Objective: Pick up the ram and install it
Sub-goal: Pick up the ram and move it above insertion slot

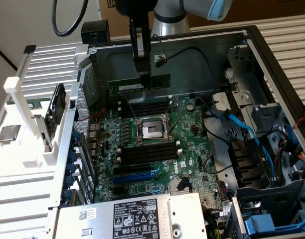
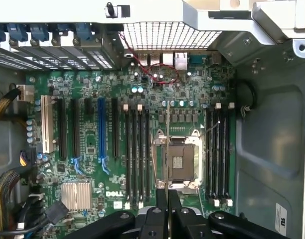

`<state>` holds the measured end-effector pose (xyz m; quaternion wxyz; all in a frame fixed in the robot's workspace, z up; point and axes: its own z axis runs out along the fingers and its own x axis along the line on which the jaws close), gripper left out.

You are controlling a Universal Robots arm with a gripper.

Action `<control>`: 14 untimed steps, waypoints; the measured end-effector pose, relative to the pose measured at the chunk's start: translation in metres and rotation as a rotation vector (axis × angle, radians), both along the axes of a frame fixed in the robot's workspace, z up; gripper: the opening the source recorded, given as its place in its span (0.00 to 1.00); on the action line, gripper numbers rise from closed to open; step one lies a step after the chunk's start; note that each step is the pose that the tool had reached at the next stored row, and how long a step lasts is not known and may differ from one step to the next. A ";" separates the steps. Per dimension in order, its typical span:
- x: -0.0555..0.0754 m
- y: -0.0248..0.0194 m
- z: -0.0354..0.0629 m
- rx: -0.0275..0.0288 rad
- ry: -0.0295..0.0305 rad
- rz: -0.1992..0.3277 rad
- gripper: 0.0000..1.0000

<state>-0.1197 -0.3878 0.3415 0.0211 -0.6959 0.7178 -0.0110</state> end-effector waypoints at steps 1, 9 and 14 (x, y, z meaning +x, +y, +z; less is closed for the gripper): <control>0.001 0.0000 -0.0037 -0.0001 -0.0001 0.000 0.13; 0.007 -0.0155 -0.0238 0.0000 -0.0045 0.000 0.13; 0.010 -0.0304 -0.0348 0.0000 -0.0076 0.000 0.13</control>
